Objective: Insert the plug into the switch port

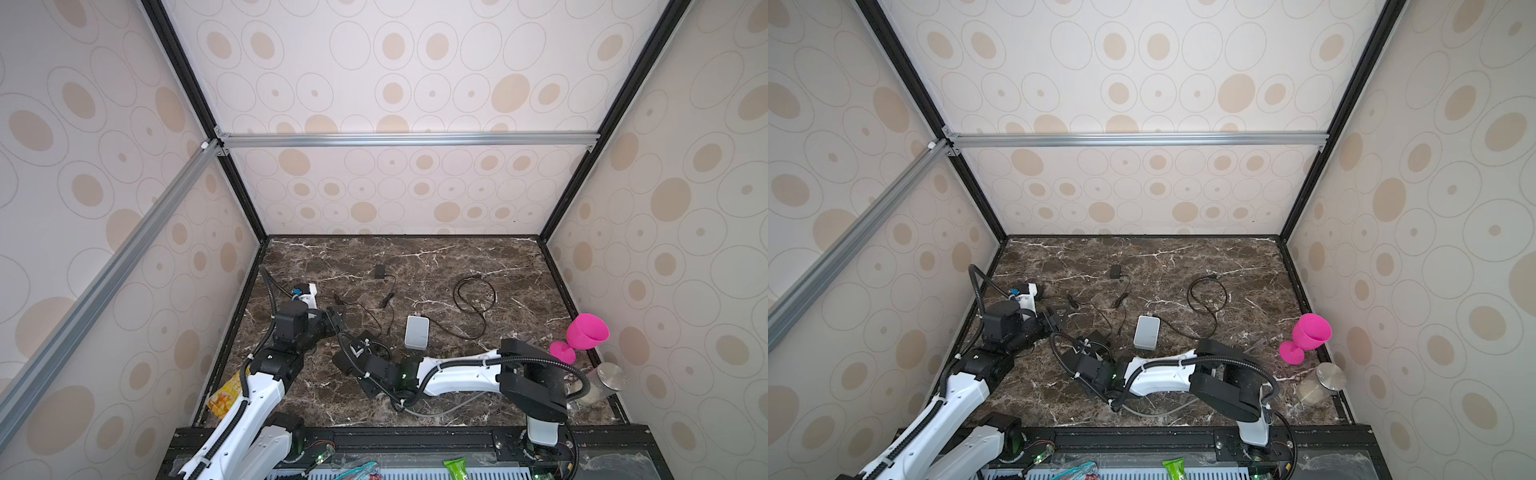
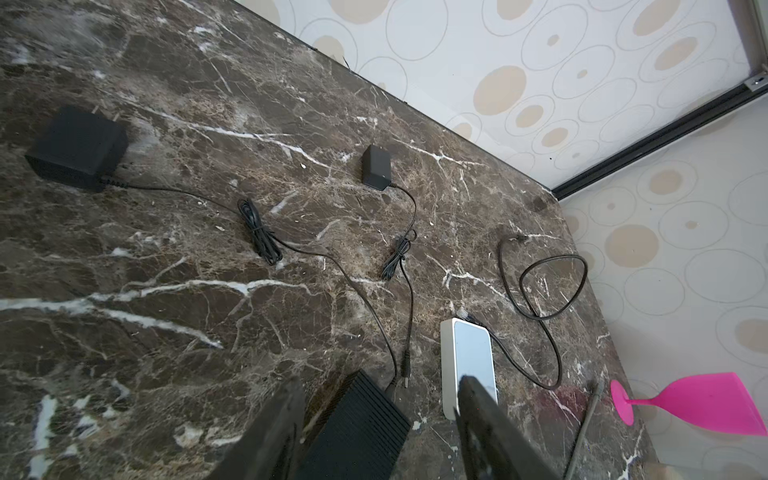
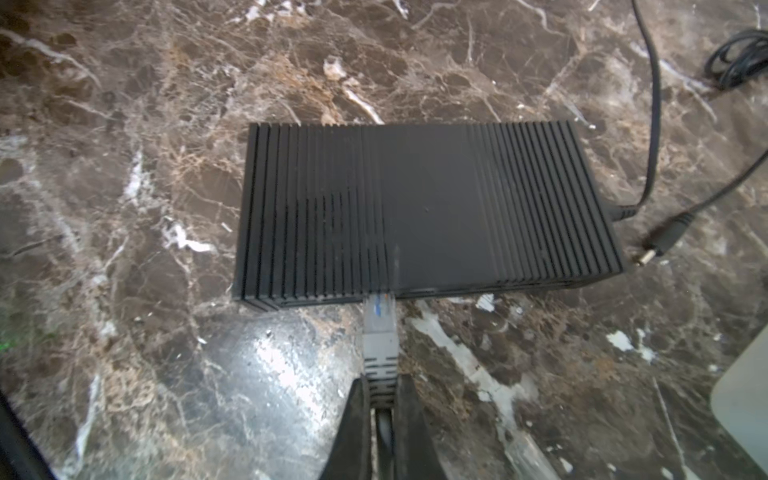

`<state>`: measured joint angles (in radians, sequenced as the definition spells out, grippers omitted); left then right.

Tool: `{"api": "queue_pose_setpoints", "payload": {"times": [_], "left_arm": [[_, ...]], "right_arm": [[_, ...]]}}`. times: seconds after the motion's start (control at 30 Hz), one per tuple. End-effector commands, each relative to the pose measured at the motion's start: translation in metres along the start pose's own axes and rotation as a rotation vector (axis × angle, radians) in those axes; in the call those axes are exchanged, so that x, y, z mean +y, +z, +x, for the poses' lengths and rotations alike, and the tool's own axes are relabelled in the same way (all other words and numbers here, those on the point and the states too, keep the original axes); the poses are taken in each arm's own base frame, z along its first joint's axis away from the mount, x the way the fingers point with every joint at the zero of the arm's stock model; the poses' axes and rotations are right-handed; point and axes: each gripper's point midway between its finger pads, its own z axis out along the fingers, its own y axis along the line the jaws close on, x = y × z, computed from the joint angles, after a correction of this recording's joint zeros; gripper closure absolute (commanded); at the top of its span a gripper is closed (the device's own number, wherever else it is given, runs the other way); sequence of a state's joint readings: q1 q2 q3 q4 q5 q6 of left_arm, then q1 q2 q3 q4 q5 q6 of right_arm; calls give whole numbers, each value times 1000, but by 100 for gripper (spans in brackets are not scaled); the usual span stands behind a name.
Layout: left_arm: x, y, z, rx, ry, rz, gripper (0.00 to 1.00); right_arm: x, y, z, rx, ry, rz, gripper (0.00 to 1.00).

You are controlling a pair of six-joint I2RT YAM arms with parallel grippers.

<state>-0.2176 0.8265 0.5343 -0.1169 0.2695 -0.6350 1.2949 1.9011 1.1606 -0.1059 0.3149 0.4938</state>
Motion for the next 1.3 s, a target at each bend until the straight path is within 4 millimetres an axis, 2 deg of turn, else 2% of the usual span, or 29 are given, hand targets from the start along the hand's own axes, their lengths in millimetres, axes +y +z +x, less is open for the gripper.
{"api": "queue_pose_setpoints", "payload": {"times": [0.0, 0.17, 0.27, 0.3, 0.37, 0.47, 0.57, 0.63, 0.77, 0.9, 1.1, 1.27], "left_arm": [[5, -3, 9, 26, -13, -8, 41], [4, -6, 12, 25, -13, 5, 41], [3, -8, 13, 28, -11, 10, 41], [3, -9, 12, 27, -8, 11, 41], [1, -11, 13, 31, -4, 16, 41], [-2, -13, 16, 31, -4, 43, 41], [-8, -15, 22, 25, -15, 101, 41], [-12, -17, 25, 16, -25, 141, 42], [-23, -21, 26, 11, -41, 209, 42], [-33, -27, 25, 29, -12, 246, 42], [-36, -32, 24, 34, 7, 252, 42], [-35, -30, 25, 38, 11, 253, 42]], "right_arm": [[-1, 6, 12, 24, 12, 17, 96], [10, 3, 21, 69, -85, -60, 74], [8, -15, 17, 52, -166, -90, 54], [5, -25, 13, 39, -189, -93, 50], [-6, -42, 10, 36, -207, -125, 50], [-35, -62, 11, 62, -156, -223, 55], [-67, -69, 24, 142, -128, -306, 56], [-74, -70, 36, 227, -122, -380, 56], [-81, -59, 55, 347, -172, -399, 58], [-82, -44, 63, 375, -167, -411, 59], [-79, -27, 69, 407, -172, -431, 61], [-78, -22, 68, 410, -178, -433, 63]]}}
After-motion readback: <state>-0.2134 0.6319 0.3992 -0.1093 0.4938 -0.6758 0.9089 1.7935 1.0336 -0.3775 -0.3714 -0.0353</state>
